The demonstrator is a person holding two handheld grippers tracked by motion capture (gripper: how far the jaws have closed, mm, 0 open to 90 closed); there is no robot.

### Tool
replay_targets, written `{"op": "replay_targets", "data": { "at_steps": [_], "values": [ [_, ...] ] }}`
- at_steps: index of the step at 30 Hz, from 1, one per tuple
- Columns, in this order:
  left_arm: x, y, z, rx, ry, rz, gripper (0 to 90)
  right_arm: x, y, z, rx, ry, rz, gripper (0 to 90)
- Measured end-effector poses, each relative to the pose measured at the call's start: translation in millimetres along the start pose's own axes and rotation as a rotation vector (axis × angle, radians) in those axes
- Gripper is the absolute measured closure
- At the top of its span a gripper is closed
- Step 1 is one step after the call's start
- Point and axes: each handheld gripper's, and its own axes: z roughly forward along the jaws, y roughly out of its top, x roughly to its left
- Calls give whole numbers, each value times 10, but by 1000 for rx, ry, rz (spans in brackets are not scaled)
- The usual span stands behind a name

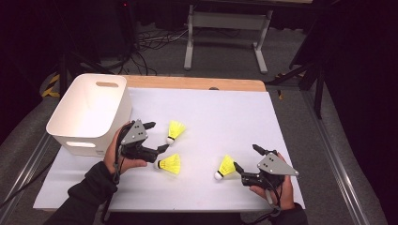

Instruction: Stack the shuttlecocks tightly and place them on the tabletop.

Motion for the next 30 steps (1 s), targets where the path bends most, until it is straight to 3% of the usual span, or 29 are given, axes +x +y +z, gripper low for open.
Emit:
{"op": "replay_targets", "data": {
  "at_steps": [3,10,14,16,19,30],
  "values": [
    [78,37,139,47,-19,-37,115,-9,-5,0,2,1,2,142],
    [285,36,443,150,-19,-104,116,-15,-21,10,13,7,1,143],
    [328,29,536,173,-12,-101,119,-12,-30,24,19,12,-4,143],
    [355,12,659,226,-17,-119,116,-12,-32,29,23,15,-3,143],
    [386,5,733,240,-24,-135,120,-9,-36,33,27,18,-4,143],
    [558,-21,1126,400,-56,-214,121,-13,-61,55,44,33,-9,148]
  ]
}}
